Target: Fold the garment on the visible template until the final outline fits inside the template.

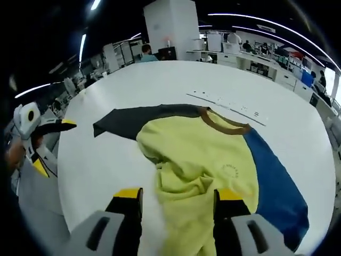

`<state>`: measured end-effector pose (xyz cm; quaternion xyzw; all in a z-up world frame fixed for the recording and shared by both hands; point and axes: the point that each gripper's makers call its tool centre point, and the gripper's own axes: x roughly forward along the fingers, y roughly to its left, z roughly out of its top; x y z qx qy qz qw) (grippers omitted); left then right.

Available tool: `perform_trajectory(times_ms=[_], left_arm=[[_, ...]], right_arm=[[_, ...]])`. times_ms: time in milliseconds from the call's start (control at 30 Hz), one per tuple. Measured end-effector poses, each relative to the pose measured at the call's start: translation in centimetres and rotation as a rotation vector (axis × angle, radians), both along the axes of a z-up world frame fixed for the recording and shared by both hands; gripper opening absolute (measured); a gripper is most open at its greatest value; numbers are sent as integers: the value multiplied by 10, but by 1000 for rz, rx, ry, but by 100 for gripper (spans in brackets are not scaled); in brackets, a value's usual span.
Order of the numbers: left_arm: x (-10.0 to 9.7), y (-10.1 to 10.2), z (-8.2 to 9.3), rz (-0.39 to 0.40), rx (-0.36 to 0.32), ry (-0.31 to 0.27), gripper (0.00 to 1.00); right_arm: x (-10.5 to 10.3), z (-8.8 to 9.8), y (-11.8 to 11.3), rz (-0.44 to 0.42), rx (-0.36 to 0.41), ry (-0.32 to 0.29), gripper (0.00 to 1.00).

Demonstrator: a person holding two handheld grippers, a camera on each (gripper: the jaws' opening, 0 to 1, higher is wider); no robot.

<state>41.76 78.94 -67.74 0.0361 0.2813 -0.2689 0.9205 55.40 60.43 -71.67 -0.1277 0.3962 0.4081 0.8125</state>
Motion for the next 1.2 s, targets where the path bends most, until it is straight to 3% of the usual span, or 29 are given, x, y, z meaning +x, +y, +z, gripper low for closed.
perform_trajectory(times_ms=[300,567,767,1200], left_arm=[[-4,5,6,9,7,-13,93],[-7,9,9,16,14,-19,93],[-10,10,9,16,13,-16,92],[-13,12,4,26,3,0,91]], right_arm=[[-18,-3,21,65,2,11,47],[-31,-17,33,115,-32,40,39],[-27,-34,32,105,-76,44,32],[-13,-53,25,108,-174,-35,10]])
